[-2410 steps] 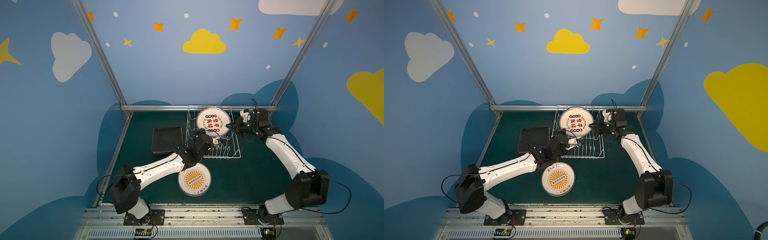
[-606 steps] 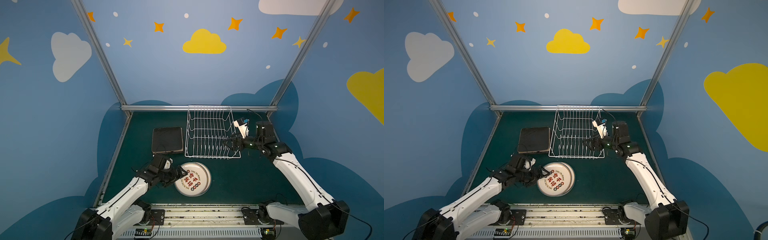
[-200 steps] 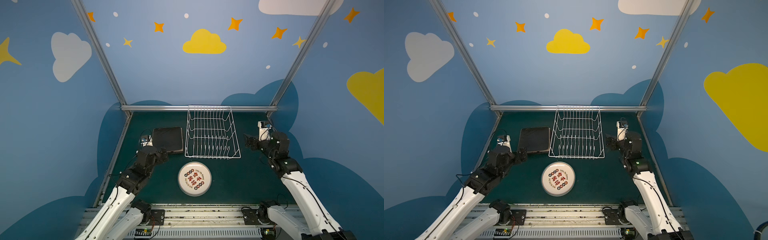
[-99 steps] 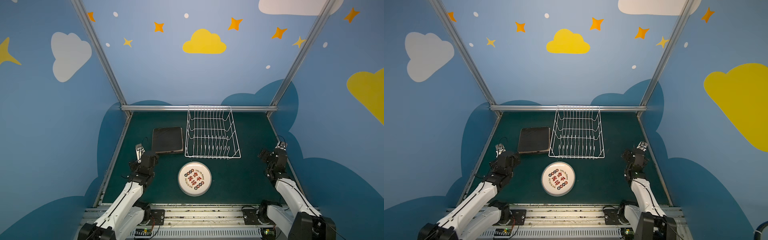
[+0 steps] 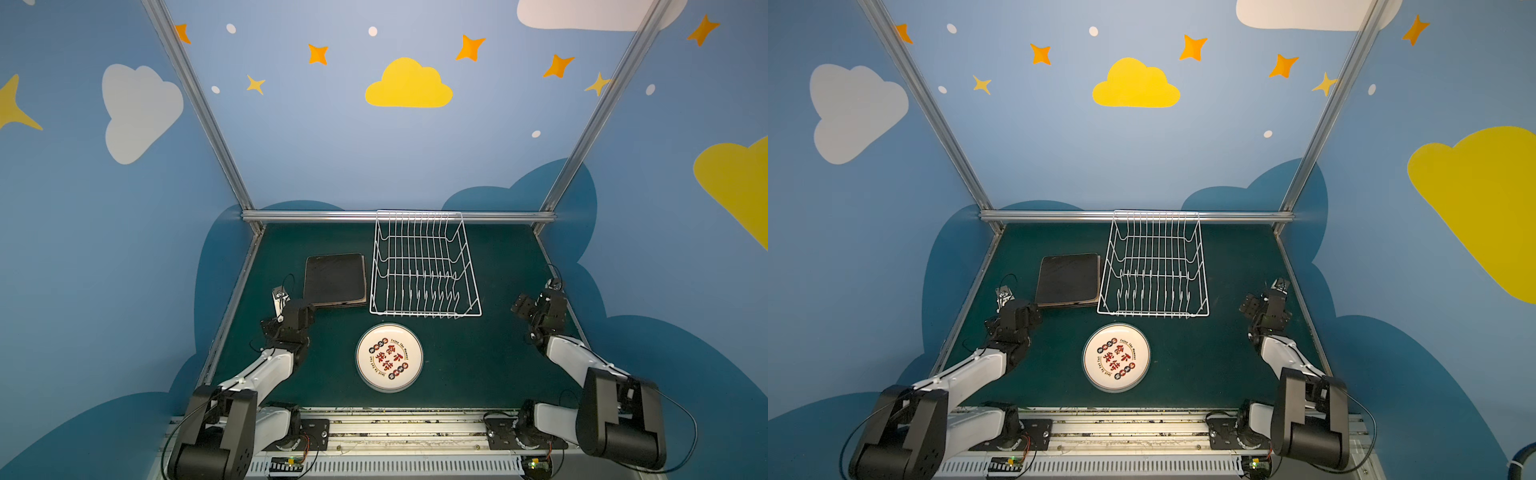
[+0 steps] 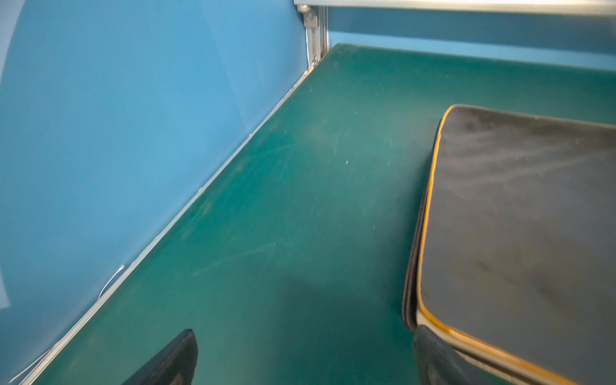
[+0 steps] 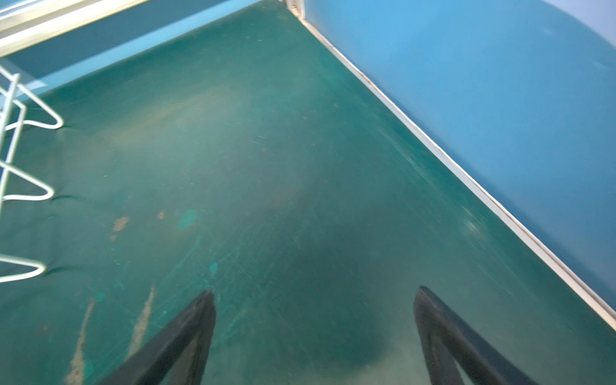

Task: Unload the plates from the dish rack
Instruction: Reset both arms

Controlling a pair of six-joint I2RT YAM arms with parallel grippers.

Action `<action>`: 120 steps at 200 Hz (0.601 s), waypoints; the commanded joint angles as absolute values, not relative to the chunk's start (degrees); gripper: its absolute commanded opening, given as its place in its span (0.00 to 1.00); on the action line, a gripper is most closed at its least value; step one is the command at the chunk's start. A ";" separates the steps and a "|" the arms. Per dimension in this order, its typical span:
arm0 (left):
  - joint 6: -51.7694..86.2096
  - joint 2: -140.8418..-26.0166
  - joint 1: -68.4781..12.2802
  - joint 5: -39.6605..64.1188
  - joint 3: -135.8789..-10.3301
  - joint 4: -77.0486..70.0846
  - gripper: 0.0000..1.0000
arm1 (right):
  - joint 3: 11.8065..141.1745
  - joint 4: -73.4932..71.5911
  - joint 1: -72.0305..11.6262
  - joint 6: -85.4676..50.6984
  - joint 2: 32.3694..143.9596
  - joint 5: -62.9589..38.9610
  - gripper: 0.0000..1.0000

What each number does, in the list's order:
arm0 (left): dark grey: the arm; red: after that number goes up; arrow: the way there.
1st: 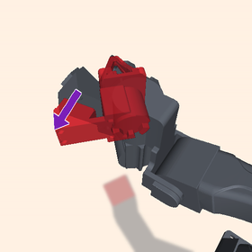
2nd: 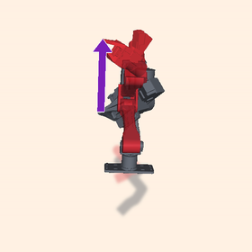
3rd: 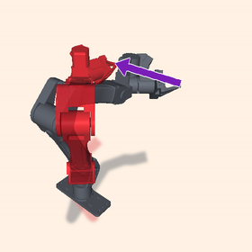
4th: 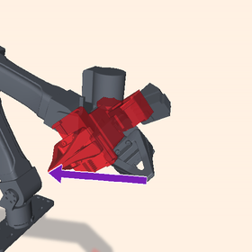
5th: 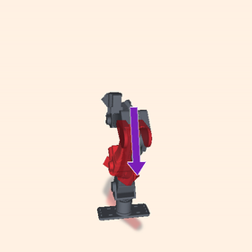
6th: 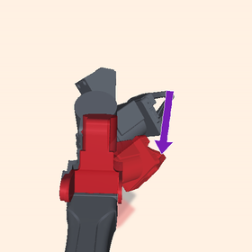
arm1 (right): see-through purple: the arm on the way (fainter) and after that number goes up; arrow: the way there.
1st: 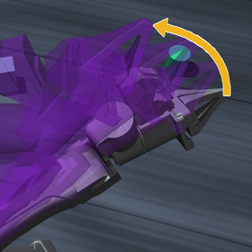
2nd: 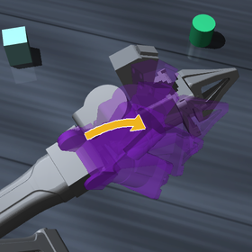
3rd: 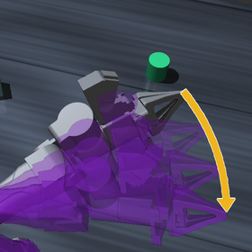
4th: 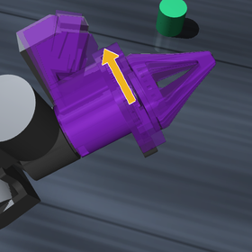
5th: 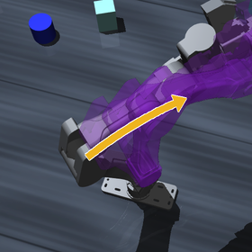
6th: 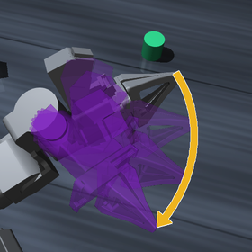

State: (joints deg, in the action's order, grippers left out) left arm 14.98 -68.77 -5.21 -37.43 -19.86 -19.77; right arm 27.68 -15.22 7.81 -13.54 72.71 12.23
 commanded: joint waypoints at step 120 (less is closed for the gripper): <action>8.92 -82.83 0.00 -22.81 -23.83 -39.47 1.00 | 27.95 -17.93 8.26 -7.10 71.97 0.76 0.92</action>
State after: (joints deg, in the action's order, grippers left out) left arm 10.46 -82.02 -0.25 -25.63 -20.82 -39.40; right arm 28.10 -16.78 8.12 -7.66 73.06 1.41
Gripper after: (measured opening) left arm 0.996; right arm 0.924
